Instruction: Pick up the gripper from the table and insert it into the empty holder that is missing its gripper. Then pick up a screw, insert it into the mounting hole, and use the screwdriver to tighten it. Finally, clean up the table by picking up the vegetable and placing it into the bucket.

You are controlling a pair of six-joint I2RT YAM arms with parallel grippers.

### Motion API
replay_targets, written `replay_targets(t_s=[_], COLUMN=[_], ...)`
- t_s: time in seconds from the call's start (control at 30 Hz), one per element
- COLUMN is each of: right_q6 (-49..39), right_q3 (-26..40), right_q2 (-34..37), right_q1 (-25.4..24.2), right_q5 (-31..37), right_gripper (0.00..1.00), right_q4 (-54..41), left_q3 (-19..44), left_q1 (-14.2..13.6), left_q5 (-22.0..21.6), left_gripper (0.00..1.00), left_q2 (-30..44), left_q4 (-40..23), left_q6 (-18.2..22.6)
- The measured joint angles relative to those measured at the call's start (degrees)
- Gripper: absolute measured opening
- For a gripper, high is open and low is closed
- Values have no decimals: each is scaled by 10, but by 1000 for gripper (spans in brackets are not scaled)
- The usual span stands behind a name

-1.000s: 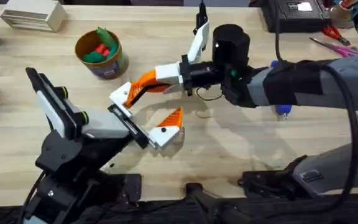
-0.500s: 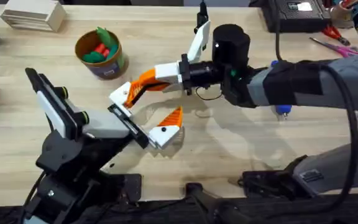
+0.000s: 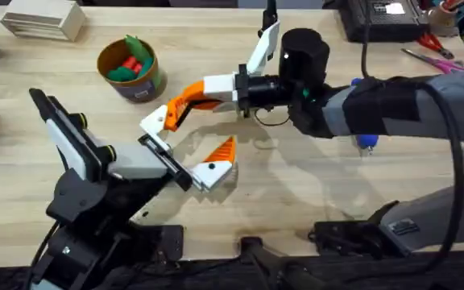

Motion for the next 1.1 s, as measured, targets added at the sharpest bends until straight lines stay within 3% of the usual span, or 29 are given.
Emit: replay_targets(t_s=[0.37, 0.7, 1.1], right_q6=[17, 14, -1], right_q3=[0, 0, 0], right_q2=[0, 0, 0], right_q1=[71, 89, 91], right_q5=[150, 187, 183], right_gripper=[15, 14, 14], right_q4=[9, 2, 1], left_q3=[0, -2, -4], left_q1=[7, 7, 7], left_q5=[-66, -78, -80], left_gripper=[987, 988, 988], left_q2=[0, 0, 0], left_q4=[-4, 2, 5], left_q6=[-7, -16, -20])
